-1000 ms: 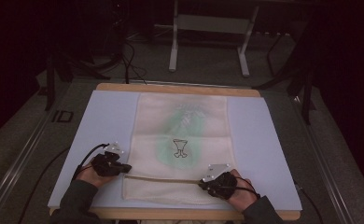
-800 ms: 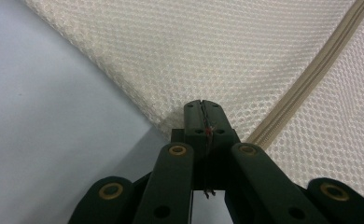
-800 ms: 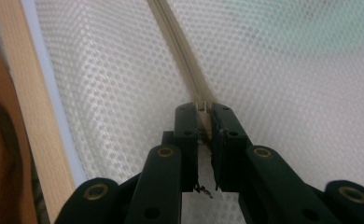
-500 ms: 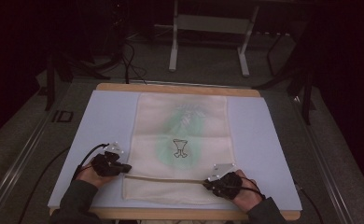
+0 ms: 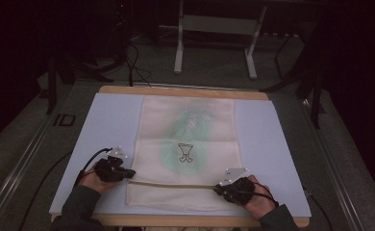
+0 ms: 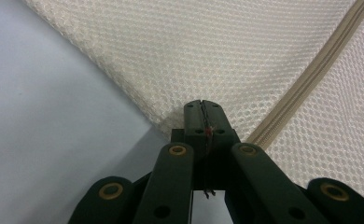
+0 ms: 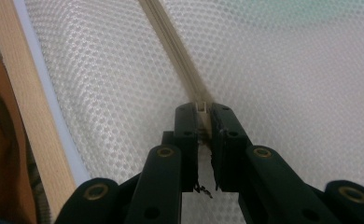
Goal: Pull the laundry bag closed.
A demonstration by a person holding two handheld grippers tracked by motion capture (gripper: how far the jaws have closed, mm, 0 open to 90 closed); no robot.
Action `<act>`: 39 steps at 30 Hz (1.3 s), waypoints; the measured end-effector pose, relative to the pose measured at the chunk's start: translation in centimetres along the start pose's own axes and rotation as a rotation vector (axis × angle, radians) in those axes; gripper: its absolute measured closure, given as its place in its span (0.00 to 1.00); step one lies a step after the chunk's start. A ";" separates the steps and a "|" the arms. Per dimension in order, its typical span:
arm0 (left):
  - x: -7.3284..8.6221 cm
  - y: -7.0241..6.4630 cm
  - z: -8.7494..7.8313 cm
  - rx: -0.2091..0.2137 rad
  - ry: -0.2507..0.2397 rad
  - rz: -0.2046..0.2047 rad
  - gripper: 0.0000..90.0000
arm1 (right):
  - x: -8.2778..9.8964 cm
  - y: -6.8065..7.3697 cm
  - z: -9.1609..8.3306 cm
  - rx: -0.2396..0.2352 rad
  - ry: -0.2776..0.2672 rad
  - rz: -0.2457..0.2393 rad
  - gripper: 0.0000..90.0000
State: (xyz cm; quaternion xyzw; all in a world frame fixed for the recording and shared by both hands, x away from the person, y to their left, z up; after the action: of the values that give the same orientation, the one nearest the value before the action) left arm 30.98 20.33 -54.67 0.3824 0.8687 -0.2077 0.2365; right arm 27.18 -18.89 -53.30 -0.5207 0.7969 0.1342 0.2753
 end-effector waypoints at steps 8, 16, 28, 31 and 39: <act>0.0 0.0 0.0 0.000 0.001 0.002 1.00 | 0.7 -0.5 -0.7 0.007 -0.004 0.026 0.91; 0.0 0.0 0.0 0.000 0.002 0.004 1.00 | 0.8 -0.6 -0.8 -0.003 -0.005 0.026 0.91; 0.0 0.0 0.0 0.000 0.002 0.004 1.00 | 1.7 -1.0 -1.7 0.011 -0.013 0.048 0.91; 0.0 0.0 0.0 0.000 0.003 0.006 1.00 | 1.7 -1.0 -1.7 0.011 -0.015 0.049 0.91; 0.0 0.0 0.0 -0.001 0.003 0.008 1.00 | 2.3 -1.6 -2.5 0.024 -0.021 0.064 0.91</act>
State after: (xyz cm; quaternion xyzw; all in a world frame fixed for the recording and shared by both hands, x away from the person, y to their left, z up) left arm 31.02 20.31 -54.65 0.3861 0.8677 -0.2059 0.2359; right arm 27.13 -22.56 -52.53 -0.4900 0.8119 0.1389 0.2854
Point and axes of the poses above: each handheld gripper's, and its own axes: z roughly forward along the jaws, x roughly out of its underside, y roughly to its left, the point moved 3 cm from there along z, roughly forward along the jaws, and after that the axes turned 1 degree about -y, right-handed, at the moved point
